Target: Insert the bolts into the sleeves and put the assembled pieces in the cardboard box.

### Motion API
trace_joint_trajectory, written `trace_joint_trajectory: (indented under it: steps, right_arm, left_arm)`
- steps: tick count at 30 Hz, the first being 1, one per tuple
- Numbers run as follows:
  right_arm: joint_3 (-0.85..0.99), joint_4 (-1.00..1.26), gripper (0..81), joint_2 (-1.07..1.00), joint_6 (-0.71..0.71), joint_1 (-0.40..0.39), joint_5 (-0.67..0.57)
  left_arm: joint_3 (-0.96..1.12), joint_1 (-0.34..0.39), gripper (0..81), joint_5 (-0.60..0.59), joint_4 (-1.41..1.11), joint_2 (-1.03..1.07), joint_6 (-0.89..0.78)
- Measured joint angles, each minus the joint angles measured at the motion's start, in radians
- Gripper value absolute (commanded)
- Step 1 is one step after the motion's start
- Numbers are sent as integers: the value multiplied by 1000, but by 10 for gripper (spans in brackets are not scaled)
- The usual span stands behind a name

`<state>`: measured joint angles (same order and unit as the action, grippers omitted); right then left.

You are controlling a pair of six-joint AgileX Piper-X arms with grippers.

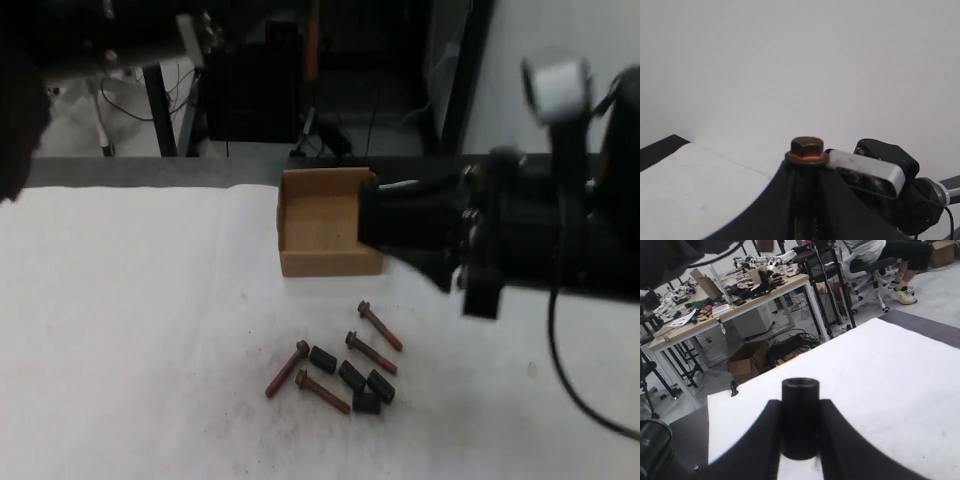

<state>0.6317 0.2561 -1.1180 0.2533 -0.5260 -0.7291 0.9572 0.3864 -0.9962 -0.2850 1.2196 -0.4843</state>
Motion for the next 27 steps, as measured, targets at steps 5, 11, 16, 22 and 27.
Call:
trace_joint_trajectory:
  steps: [5,11,16,22,27]
  right_arm:
    - [-12,60,8,-43,25,-44,148]
    - [-13,367,8,-76,28,-44,178]
    - [-13,440,8,-102,49,-44,176]
    - [-13,421,8,-119,65,-57,169]
    - [-13,385,8,-143,66,-70,169]
  left_arm:
    - [0,15,0,7,0,6,24]
    - [0,20,0,76,0,6,58]
    - [0,22,0,191,0,6,115]
    - [0,30,0,290,0,6,157]
    - [0,43,0,299,0,6,164]
